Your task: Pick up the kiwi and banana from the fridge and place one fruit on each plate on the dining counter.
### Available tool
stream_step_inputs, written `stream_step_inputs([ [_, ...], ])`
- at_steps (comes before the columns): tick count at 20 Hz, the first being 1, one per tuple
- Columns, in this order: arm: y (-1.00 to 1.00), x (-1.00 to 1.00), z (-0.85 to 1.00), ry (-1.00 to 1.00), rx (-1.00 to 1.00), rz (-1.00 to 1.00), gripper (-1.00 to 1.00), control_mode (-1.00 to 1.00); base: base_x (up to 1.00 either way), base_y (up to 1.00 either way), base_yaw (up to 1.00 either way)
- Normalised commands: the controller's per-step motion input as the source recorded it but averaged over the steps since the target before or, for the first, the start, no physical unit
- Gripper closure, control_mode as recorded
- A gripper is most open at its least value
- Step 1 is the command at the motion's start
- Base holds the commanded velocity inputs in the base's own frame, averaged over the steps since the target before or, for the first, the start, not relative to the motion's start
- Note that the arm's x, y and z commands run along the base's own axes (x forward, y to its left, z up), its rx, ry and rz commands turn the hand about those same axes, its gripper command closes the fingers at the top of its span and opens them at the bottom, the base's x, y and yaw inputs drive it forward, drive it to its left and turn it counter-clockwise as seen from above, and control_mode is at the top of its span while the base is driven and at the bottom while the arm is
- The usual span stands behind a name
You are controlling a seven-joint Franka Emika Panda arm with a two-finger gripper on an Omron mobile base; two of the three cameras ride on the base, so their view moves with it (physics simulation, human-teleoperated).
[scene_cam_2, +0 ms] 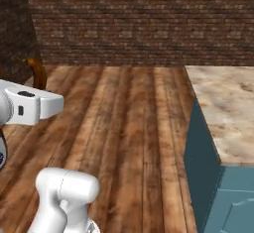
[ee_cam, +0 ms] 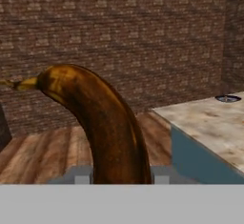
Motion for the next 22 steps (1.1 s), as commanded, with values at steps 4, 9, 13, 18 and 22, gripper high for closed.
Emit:
stream_step_inputs([
  [4,0.00,0.00,0.00,0.00,0.00,0.00,1.00,1.00,0.70,0.13,-0.60],
  [9,0.00,0.00,0.00,0.00,0.00,0.00,1.00,1.00,0.92,0.50,-0.53],
  [13,0.00,0.00,0.00,0.00,0.00,0.00,1.00,1.00,0.98,0.68,-0.51],
  [18,0.00,0.00,0.00,0.00,0.00,0.00,1.00,1.00,0.95,0.73,-0.49],
  [22,0.00,0.00,0.00,0.00,0.00,0.00,1.00,1.00,0.84,0.83,-0.45],
])
